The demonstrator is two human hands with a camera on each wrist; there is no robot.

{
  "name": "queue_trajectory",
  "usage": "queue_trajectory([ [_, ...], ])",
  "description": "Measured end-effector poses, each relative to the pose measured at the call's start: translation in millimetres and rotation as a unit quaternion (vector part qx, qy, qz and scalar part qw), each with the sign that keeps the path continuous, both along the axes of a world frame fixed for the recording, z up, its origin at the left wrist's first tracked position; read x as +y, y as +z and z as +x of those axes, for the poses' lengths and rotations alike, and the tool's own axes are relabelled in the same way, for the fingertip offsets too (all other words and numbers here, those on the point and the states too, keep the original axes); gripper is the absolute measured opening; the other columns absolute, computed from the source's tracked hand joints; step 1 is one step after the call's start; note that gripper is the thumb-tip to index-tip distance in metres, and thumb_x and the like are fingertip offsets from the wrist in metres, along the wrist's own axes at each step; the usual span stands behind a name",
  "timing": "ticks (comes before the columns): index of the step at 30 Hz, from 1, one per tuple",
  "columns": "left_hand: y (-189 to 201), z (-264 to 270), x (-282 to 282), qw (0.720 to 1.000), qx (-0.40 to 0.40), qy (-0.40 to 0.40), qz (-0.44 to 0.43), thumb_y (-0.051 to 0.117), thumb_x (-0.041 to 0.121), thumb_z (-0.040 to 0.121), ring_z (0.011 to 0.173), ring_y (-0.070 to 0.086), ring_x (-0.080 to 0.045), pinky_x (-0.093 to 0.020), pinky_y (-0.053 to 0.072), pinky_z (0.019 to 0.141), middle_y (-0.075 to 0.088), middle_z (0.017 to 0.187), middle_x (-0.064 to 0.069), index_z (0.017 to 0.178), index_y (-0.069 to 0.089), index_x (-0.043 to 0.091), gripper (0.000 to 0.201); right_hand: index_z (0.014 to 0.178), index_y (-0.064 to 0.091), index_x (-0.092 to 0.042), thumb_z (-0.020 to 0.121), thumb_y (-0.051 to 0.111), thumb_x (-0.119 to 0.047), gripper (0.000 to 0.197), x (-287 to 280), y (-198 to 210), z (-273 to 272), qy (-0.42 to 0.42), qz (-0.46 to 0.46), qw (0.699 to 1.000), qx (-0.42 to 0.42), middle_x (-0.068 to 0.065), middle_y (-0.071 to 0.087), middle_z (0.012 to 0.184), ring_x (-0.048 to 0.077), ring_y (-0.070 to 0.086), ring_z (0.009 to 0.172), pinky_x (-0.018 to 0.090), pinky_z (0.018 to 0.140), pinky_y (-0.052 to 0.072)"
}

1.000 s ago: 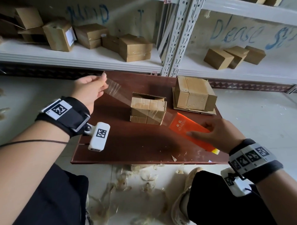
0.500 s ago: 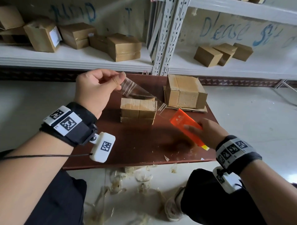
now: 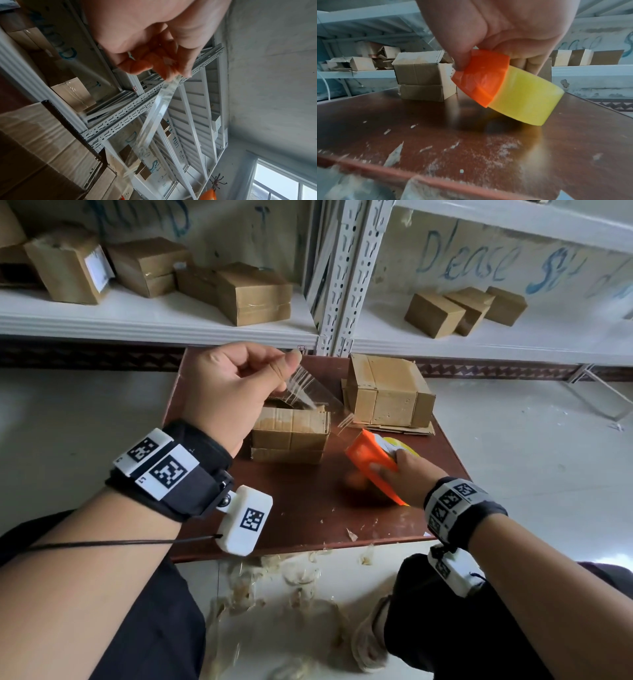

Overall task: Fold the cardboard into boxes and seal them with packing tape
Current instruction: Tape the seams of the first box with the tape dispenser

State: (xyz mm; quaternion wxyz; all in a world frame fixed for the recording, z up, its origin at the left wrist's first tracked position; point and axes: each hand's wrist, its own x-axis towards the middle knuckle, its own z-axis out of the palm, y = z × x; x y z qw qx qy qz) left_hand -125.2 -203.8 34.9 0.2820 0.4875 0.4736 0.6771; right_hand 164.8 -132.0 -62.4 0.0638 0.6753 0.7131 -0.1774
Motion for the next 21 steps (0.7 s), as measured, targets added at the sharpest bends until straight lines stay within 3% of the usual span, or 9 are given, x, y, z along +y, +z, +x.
queue_trajectory([
  [4,0,-3,-5,0.999,0.031,-0.017,0.011,0.085,0.029,0.085,0.065,0.067,-0.017,-0.027,0.057,0.069,0.073,0.068,0.003,0.079,0.076,0.021,0.013,0.117,0.052,-0.017,0.104,0.042,-0.057,0.043,10,6,0,-0.011,-0.002,1.000,0.007,0.007,0.062,0.110,0.029,0.057,0.096,0.037,0.089,0.045],
  [8,-3,-12,-6,0.999,0.033,-0.013,0.009,0.084,0.030,0.085,0.066,0.066,-0.013,-0.028,0.056,0.072,0.073,0.069,0.005,0.082,0.076,0.016,0.017,0.130,0.057,-0.012,0.104,0.045,-0.055,0.052,15,9,8,-0.010,-0.013,1.000,-0.003,0.010,0.066,0.117,0.031,0.062,0.103,0.039,0.096,0.048],
  [12,-4,-17,-7,1.000,0.026,-0.009,-0.001,0.085,0.033,0.084,0.069,0.066,-0.014,-0.031,0.057,0.074,0.074,0.072,0.003,0.082,0.077,0.017,0.018,0.134,0.057,-0.015,0.107,0.045,-0.049,0.044,19,25,15,0.023,-0.066,0.997,-0.017,0.005,0.063,0.116,0.025,0.060,0.104,0.033,0.092,0.045],
  [14,-5,-17,-8,1.000,0.024,-0.014,-0.006,0.085,0.032,0.084,0.071,0.066,-0.015,-0.028,0.057,0.075,0.075,0.074,0.002,0.082,0.078,0.018,0.016,0.134,0.057,-0.019,0.105,0.046,-0.055,0.048,26,33,23,0.041,-0.092,0.995,-0.016,0.003,0.066,0.121,0.023,0.064,0.106,0.038,0.098,0.050],
  [17,-10,-18,-9,0.999,0.026,-0.016,-0.017,0.085,0.034,0.084,0.074,0.068,-0.015,-0.026,0.057,0.075,0.077,0.079,-0.001,0.083,0.077,0.022,0.014,0.128,0.061,-0.031,0.085,0.051,-0.078,0.064,40,42,37,0.056,-0.133,0.989,0.021,0.001,0.071,0.119,0.023,0.069,0.107,0.050,0.104,0.053],
  [19,-12,-17,-9,0.999,0.018,-0.020,-0.025,0.083,0.035,0.084,0.071,0.067,-0.010,-0.020,0.053,0.071,0.076,0.078,-0.001,0.084,0.077,0.024,0.012,0.117,0.063,-0.043,0.060,0.057,-0.098,0.079,52,43,49,0.022,-0.152,0.985,0.071,0.000,0.072,0.117,0.025,0.070,0.109,0.052,0.106,0.052],
  [21,-13,-16,-10,0.999,-0.018,-0.022,-0.037,0.081,0.036,0.083,0.069,0.070,-0.008,-0.015,0.050,0.065,0.076,0.075,0.002,0.086,0.077,0.026,0.011,0.111,0.065,-0.047,0.043,0.062,-0.103,0.088,54,45,54,-0.008,-0.159,0.981,0.107,0.002,0.073,0.121,0.027,0.070,0.113,0.053,0.109,0.049],
])
